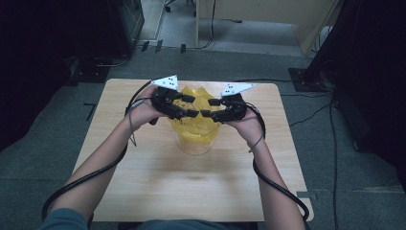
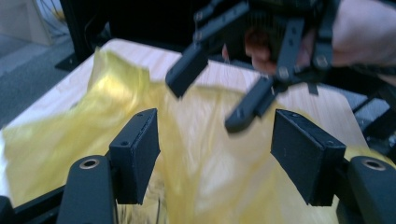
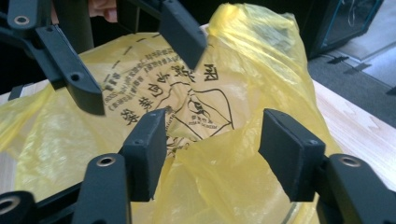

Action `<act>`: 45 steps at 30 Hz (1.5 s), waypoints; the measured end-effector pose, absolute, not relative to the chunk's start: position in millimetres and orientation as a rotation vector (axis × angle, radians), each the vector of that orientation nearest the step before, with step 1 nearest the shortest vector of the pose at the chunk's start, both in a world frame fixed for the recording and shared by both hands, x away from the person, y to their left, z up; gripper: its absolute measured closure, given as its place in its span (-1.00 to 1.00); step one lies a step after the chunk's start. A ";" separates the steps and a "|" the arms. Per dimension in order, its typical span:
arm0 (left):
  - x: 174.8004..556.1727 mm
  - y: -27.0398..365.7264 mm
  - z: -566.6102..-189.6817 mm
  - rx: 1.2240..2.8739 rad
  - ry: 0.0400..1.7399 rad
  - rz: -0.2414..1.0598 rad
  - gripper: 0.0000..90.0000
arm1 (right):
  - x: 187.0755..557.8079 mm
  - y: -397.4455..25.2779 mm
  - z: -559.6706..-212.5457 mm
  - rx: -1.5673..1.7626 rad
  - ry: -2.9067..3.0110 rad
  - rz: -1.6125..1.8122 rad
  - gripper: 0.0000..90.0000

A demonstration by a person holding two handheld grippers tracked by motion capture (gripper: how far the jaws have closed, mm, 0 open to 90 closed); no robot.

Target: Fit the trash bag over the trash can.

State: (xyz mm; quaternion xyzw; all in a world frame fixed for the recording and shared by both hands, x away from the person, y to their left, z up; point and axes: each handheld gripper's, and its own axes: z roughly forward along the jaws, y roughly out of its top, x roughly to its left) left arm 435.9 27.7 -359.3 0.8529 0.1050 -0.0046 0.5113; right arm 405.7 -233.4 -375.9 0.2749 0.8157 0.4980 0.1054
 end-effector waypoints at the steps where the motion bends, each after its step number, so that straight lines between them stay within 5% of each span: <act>1: 432.5 31.9 -360.0 2.064 0.251 -0.001 -0.29 | 405.1 -233.0 -375.7 0.798 2.404 1.466 -0.04; 11: 407.4 67.1 -374.9 2.046 0.293 0.026 -0.29 | 420.3 -203.8 -373.9 0.779 2.530 1.385 -0.05; 23: 403.0 80.0 -387.1 2.001 0.331 0.022 -0.29 | 424.4 -177.5 -403.8 0.693 2.731 1.080 -0.47; 30: 401.0 78.9 -389.2 1.987 0.326 0.023 -0.30 | 423.4 -174.0 -404.4 0.718 2.698 1.003 -0.40; 37: 402.1 75.4 -390.2 1.984 0.317 0.009 -0.30 | 424.6 -173.5 -403.1 0.766 2.583 0.934 -0.13; 45: 404.2 73.4 -389.0 1.993 0.327 0.014 -0.30 | 427.1 -173.9 -400.7 0.891 2.527 0.968 -0.31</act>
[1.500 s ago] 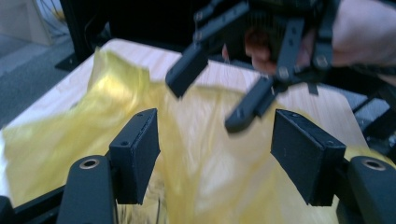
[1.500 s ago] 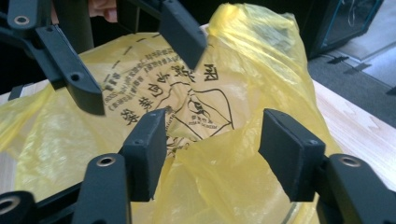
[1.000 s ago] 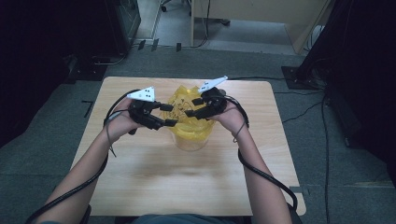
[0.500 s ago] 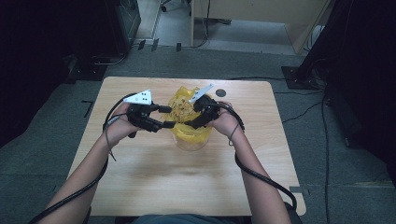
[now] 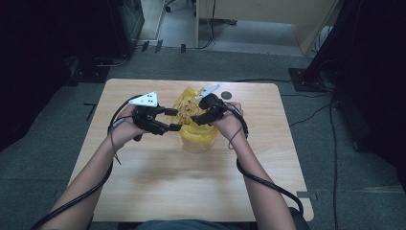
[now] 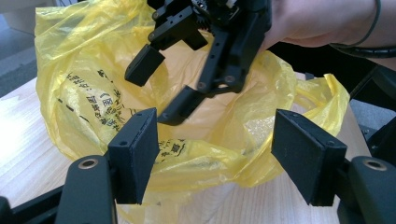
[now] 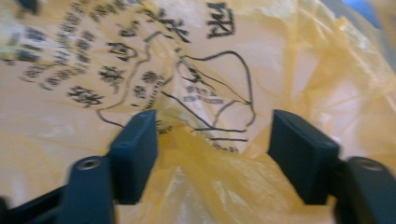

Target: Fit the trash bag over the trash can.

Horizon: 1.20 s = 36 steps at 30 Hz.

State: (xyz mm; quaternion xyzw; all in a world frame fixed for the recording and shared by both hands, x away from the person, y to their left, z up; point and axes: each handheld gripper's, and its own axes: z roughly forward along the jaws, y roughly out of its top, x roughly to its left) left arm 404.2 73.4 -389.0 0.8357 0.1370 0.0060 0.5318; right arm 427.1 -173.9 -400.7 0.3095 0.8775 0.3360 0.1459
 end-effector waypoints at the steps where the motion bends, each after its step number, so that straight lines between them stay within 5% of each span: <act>1: 404.5 73.1 -388.3 1.998 0.331 0.017 -0.30 | 426.3 -174.6 -400.7 0.886 2.527 0.992 -0.37; 9: 405.2 76.1 -373.2 2.002 0.363 0.039 -0.33 | 417.3 -184.8 -384.0 0.817 2.455 1.186 -0.54; 36: 412.6 112.7 -363.2 2.037 0.466 0.103 -0.35 | 382.6 -256.4 -366.1 0.815 2.397 1.259 -0.57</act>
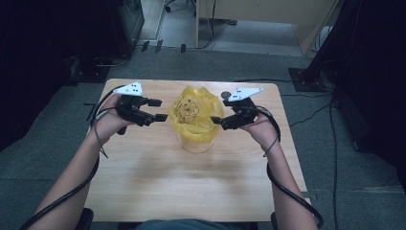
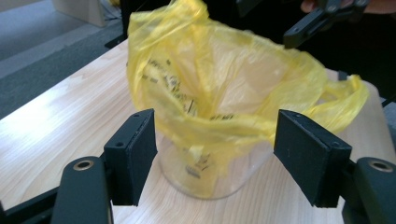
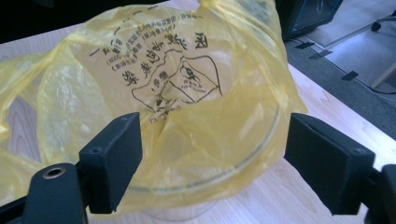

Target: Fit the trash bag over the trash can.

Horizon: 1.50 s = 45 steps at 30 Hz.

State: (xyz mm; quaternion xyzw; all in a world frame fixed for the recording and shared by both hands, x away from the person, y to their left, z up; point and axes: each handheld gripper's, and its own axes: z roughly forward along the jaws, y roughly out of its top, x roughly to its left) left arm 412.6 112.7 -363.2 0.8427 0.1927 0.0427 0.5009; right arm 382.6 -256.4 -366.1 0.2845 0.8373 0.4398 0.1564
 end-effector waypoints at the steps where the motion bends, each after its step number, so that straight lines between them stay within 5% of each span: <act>1: 412.9 113.8 -364.6 2.035 0.469 0.100 -0.35 | 381.9 -258.2 -366.8 0.816 2.395 1.258 -0.57; 28: 417.3 123.6 -409.8 2.072 0.547 0.095 -0.34 | 369.1 -289.2 -397.5 0.884 2.362 1.289 -0.59; 45: 414.3 118.3 -459.0 2.119 0.565 0.090 -0.34 | 375.2 -287.8 -445.7 0.925 2.407 1.257 -0.61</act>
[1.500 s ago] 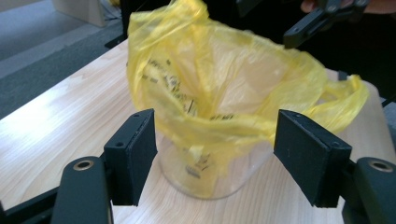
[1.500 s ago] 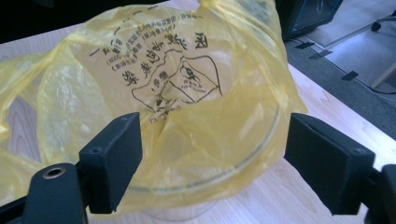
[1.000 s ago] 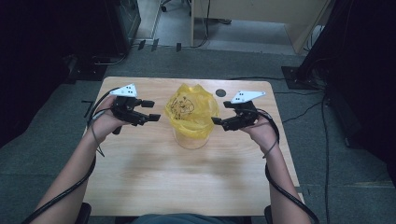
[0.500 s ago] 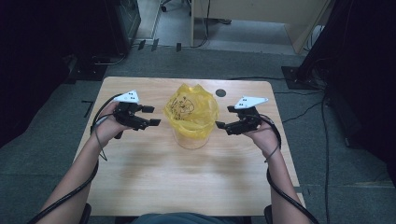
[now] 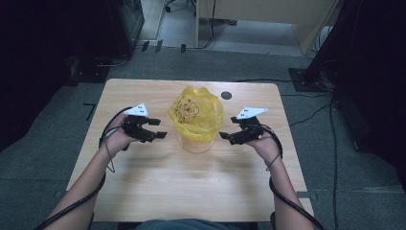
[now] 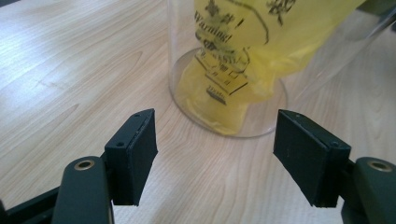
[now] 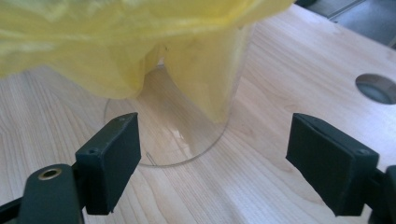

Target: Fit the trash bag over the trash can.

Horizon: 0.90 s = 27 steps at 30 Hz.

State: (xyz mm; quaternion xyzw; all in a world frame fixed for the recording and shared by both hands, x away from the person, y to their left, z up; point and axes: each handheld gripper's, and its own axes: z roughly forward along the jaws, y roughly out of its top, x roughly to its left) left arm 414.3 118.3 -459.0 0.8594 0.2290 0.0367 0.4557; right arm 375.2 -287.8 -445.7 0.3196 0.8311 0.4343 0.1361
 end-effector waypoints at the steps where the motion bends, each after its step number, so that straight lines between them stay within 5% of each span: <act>1: 414.4 118.1 -461.0 2.116 0.564 0.092 -0.34 | 375.5 -287.8 -448.7 0.935 2.408 1.262 -0.62; 27: 417.2 120.6 -516.8 2.189 0.597 0.110 -0.35 | 385.6 -301.1 -520.3 0.972 2.487 1.067 -0.67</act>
